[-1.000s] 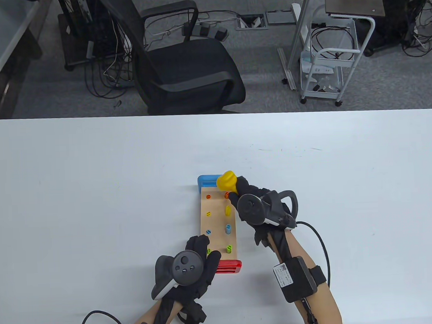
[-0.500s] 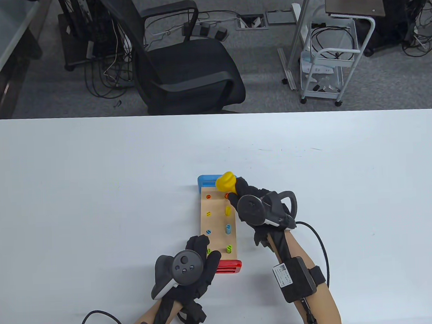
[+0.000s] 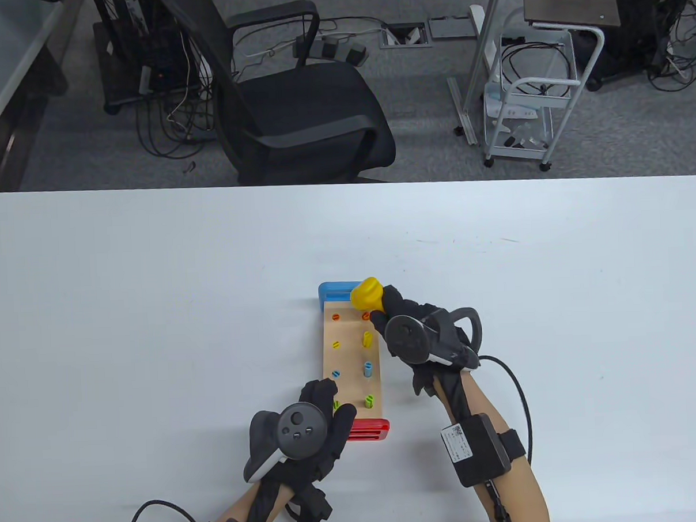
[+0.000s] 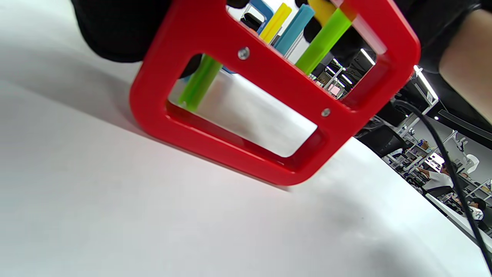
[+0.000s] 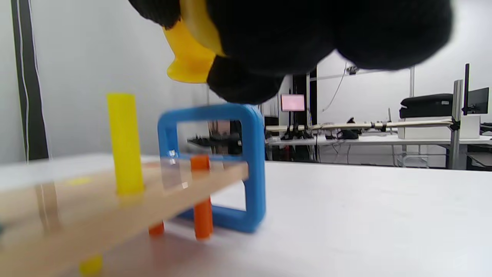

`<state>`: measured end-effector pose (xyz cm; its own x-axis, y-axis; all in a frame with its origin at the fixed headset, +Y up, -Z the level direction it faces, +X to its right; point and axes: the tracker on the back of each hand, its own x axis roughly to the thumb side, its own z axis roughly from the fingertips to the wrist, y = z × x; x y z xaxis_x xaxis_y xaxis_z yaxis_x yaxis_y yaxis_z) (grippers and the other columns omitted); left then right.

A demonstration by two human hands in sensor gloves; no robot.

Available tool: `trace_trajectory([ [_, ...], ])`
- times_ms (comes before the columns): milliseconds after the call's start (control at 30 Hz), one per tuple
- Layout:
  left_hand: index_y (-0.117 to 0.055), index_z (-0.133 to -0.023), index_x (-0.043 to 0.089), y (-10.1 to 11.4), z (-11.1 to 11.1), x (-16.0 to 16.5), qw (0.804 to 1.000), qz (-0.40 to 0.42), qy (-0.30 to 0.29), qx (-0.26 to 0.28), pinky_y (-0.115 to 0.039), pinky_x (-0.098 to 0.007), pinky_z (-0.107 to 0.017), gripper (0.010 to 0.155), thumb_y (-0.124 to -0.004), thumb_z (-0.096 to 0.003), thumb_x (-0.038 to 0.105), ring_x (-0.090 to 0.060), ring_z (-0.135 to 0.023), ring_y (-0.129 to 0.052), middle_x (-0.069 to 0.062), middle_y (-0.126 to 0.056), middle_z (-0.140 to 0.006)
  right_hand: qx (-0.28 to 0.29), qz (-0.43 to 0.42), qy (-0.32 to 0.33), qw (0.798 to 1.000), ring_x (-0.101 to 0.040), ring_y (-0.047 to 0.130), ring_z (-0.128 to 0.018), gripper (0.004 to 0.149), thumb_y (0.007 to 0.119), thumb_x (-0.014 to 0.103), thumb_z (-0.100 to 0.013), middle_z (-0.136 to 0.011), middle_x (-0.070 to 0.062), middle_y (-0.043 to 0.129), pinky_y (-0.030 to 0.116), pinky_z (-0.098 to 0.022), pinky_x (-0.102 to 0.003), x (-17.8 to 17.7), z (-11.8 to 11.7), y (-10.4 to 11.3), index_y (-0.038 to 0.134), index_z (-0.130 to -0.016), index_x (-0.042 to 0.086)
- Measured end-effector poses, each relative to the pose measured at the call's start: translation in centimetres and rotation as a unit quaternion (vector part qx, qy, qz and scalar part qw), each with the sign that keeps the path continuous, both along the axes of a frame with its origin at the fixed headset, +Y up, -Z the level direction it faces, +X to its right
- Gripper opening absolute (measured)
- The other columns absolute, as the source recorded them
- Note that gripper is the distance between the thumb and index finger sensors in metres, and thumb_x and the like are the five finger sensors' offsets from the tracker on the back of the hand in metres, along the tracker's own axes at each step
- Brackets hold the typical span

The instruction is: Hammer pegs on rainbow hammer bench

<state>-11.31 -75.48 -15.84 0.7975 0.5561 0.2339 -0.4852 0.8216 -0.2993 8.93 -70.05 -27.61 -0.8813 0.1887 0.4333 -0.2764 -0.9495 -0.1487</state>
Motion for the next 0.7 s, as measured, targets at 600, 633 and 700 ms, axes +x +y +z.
trace_trajectory([
  [600,-0.034,-0.113,-0.015,0.0,0.0,0.0,1.000,0.000,-0.001,-0.001,-0.078,-0.060,-0.060,0.087,-0.037,-0.0607,0.054,-0.052,-0.082,-0.087,-0.056,-0.046,-0.108,-0.040,0.112,-0.004,0.993,-0.014,0.091,-0.025,0.064,0.049,0.044,-0.061,-0.062,-0.010,0.096,0.087,-0.029,-0.042,-0.3,-0.6,-3.1,0.059,-0.105,-0.001],
  [633,-0.034,-0.113,-0.015,0.0,0.0,0.0,1.000,0.001,-0.001,-0.001,-0.078,-0.060,-0.060,0.087,-0.037,-0.0606,0.054,-0.052,-0.082,-0.088,-0.056,-0.046,-0.108,-0.035,0.083,0.007,0.996,-0.018,0.091,-0.021,0.063,0.055,0.041,-0.061,-0.057,-0.015,0.099,0.086,-0.024,-0.046,-0.5,-0.8,-3.1,0.067,-0.102,-0.006],
  [700,-0.034,-0.113,-0.015,0.0,0.0,0.0,1.000,0.001,-0.001,-0.001,-0.078,-0.060,-0.060,0.087,-0.037,-0.0606,0.055,-0.052,-0.082,-0.088,-0.056,-0.046,-0.108,-0.097,0.117,-0.015,0.988,-0.018,0.090,-0.027,0.064,0.051,0.043,-0.062,-0.063,-0.014,0.095,0.085,-0.030,-0.046,-0.5,-0.9,-2.7,0.059,-0.106,-0.003],
])
